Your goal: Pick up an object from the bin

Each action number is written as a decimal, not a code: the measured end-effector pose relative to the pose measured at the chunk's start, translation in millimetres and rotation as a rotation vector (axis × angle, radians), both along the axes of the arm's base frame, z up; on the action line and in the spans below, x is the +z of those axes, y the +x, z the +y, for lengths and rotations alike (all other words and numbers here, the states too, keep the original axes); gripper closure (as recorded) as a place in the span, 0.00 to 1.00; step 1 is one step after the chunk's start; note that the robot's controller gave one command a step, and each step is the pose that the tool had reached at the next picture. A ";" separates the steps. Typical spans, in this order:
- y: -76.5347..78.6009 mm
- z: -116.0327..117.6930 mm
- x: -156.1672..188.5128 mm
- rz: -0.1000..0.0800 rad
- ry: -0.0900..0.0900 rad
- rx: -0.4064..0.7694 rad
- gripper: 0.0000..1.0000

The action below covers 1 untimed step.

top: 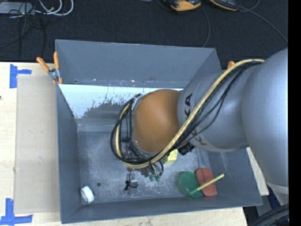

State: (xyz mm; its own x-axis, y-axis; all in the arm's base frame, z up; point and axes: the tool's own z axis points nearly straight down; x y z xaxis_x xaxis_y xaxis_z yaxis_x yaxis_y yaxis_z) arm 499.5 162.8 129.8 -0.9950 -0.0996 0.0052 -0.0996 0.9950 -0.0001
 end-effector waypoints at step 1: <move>65.7 -9.0 -10.0 0.000 0.000 -0.006 0.00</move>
Offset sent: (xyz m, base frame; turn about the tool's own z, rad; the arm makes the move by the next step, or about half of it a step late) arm 0.0786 -0.0447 0.0204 -0.2193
